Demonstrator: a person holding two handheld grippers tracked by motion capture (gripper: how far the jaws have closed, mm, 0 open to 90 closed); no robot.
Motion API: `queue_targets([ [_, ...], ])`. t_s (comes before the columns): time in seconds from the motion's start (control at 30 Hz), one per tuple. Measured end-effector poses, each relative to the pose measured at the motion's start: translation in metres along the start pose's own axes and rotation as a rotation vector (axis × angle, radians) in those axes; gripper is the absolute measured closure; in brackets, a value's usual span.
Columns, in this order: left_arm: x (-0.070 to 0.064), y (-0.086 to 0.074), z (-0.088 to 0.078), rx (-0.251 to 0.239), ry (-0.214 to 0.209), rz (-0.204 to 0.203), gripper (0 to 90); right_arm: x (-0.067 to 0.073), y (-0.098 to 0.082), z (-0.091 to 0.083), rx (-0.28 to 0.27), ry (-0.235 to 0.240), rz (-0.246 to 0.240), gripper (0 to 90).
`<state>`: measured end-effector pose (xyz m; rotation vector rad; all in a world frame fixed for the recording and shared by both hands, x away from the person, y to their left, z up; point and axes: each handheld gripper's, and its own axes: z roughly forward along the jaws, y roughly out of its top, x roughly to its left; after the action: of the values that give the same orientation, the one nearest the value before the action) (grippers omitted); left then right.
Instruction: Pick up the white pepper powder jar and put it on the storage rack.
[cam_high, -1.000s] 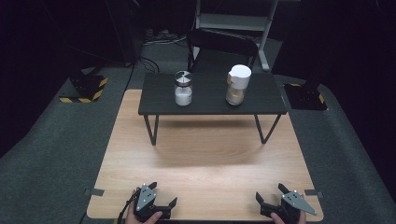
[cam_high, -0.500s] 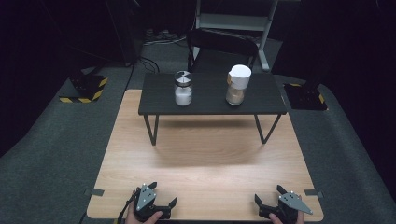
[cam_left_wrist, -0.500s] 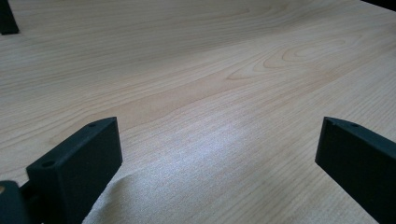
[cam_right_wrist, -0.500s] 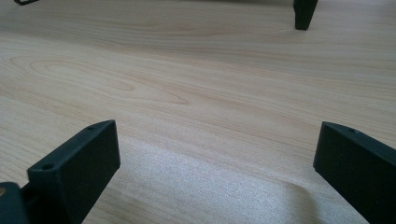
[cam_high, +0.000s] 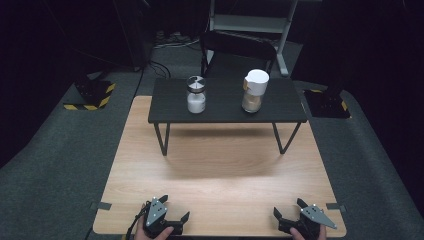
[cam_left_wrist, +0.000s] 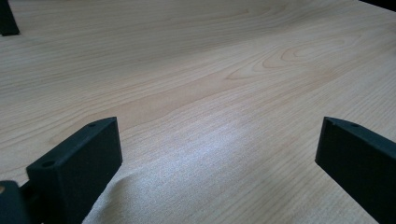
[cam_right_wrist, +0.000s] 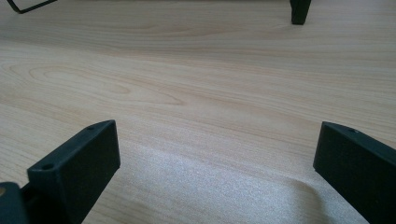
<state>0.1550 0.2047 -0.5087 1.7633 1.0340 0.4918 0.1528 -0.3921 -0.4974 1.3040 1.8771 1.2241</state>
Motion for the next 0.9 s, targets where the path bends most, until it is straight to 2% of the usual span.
queue_targets([
  [0.37, 0.0000, 0.0002, -0.0002, 0.004, -0.008, 0.018, 1.0, 0.0017, 0.0070, 0.0041, 0.034, -0.007, -0.003, 0.0],
  [0.9, 0.0004, 0.0033, 0.0008, 0.022, -0.009, 0.014, 1.0, 0.0004, 0.0060, 0.0033, 0.034, -0.001, -0.005, 0.0],
])
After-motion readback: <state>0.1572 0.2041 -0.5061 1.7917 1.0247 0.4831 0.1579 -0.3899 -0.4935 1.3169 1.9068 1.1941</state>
